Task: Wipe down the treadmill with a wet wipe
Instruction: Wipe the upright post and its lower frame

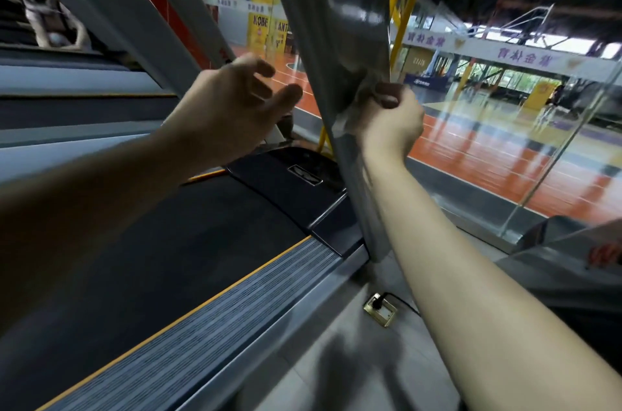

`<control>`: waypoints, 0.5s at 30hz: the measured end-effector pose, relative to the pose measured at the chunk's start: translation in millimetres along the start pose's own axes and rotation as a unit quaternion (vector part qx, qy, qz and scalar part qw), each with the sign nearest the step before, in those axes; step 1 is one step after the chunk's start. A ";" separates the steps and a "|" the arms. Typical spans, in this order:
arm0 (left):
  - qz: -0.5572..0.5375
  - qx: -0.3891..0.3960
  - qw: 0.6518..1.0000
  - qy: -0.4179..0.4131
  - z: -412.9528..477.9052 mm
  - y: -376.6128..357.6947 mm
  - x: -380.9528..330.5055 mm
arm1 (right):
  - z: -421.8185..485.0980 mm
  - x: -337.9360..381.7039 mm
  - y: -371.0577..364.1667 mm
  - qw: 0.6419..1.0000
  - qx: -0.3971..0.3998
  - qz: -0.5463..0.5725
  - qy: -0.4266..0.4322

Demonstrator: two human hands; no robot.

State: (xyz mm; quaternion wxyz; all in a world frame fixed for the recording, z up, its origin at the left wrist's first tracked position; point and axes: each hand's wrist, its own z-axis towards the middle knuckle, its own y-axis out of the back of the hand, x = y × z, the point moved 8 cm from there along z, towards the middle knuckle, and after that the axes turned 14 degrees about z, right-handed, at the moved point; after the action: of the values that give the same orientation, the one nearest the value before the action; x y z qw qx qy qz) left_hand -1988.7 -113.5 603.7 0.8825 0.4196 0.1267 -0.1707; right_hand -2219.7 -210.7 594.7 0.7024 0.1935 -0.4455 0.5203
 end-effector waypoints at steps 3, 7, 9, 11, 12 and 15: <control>-0.102 -0.003 0.993 0.065 17.4 15.3 -0.4 | -21.9 45.2 -18.7 0.988 0.050 0.088 0.112; -0.187 -0.063 0.977 0.076 36.5 40.6 -11.2 | -7.2 11.6 -3.5 0.999 0.005 -0.029 -0.035; -0.208 -0.083 0.973 0.046 44.2 50.7 -21.9 | -2.3 23.4 -3.6 0.999 0.002 -0.034 -0.039; -0.184 -0.096 0.978 -0.009 48.1 55.9 -31.8 | -12.2 72.0 -24.0 0.995 0.043 0.049 0.079; -0.181 -0.099 0.978 -0.025 49.0 56.6 -33.1 | -19.8 92.9 -33.0 0.985 0.067 0.088 0.133; -0.236 -0.118 0.964 -0.042 47.4 65.0 -33.6 | -18.5 83.7 -38.6 0.976 0.091 0.145 0.138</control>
State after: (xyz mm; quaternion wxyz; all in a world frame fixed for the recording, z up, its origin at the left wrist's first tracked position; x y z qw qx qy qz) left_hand -1989.0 -105.8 690.6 0.8651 0.2627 0.2044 -0.3752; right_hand -2171.8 -165.1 661.5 0.6537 0.1161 -0.3183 0.6767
